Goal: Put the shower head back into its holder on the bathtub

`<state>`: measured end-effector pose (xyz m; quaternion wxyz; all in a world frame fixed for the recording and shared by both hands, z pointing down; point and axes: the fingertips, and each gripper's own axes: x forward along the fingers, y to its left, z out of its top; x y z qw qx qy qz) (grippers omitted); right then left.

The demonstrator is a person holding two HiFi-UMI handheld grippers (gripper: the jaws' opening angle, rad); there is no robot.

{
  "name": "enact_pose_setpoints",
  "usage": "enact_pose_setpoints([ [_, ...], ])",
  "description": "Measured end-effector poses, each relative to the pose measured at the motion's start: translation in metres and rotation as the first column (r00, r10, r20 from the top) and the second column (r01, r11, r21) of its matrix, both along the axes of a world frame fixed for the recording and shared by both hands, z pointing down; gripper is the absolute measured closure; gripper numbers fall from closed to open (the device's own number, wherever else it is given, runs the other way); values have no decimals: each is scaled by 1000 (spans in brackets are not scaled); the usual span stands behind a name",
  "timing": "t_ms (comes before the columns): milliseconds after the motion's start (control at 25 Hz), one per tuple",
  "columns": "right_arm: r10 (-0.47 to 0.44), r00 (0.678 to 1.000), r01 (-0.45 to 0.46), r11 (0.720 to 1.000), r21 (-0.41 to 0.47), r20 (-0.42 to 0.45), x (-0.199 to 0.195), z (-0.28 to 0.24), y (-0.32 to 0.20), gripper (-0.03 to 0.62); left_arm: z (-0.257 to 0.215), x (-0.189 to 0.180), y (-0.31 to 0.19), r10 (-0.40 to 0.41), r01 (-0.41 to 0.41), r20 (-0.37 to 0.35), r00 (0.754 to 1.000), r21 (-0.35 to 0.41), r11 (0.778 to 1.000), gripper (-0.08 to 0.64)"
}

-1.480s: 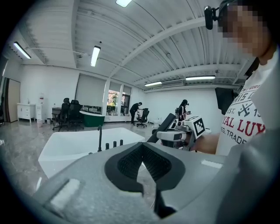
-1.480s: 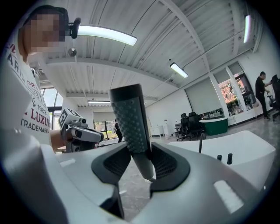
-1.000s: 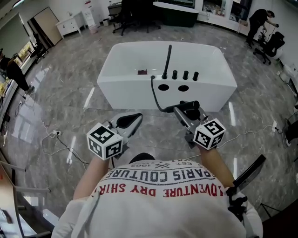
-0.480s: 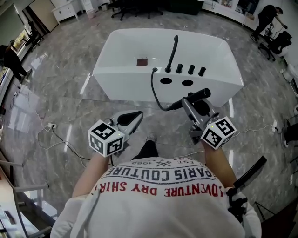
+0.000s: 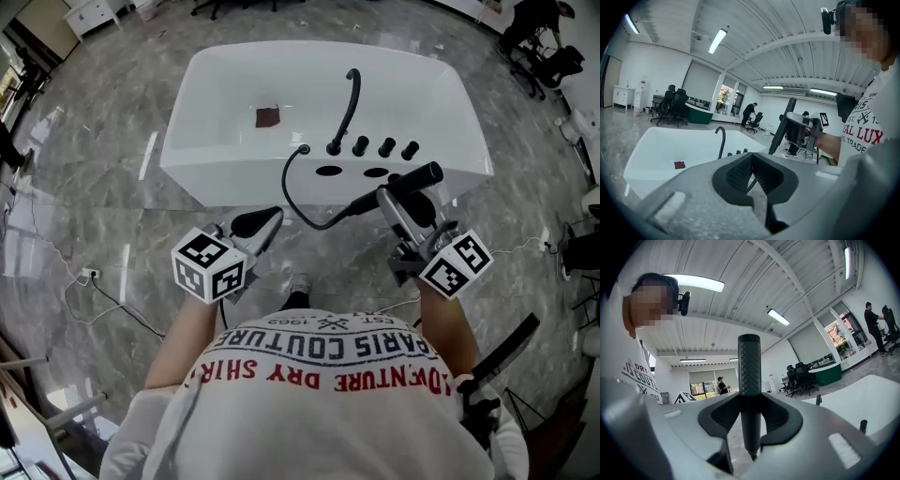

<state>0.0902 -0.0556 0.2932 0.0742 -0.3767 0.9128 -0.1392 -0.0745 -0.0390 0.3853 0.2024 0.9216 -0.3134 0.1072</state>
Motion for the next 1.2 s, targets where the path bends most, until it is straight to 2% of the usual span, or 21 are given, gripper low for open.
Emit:
enact_pose_setpoints([
  [240,32,999,-32,999,-32,23,-9,1,-67,453,28,-23,-58,15,-15,-7,1000,-32,999,558],
  [440,22,998,-19,999,-41,67,-19,-1,-100,453,50,-32,-83,20,-20,1,1000,-103,994,557],
  [720,9,993,-6,1000,-30,116,-11,-9,-127,453,76,-7,-93,119,-114,29,992,-140,983,557],
  [880,1,990,3,1000,-28,139,-3,-12,-137,453,88,13,-104,155,-147,55,986,-127,981,551],
  [920,-4,990,8,1000,-26,141,-1,-13,-140,453,90,19,-107,168,-159,65,984,-125,979,502],
  [1000,-14,988,18,999,-29,156,1,-16,-150,453,95,29,-117,186,-175,74,980,-128,976,458],
  [1200,-46,981,58,997,-57,189,2,-25,-184,453,126,50,-149,216,-199,86,973,-168,965,392],
])
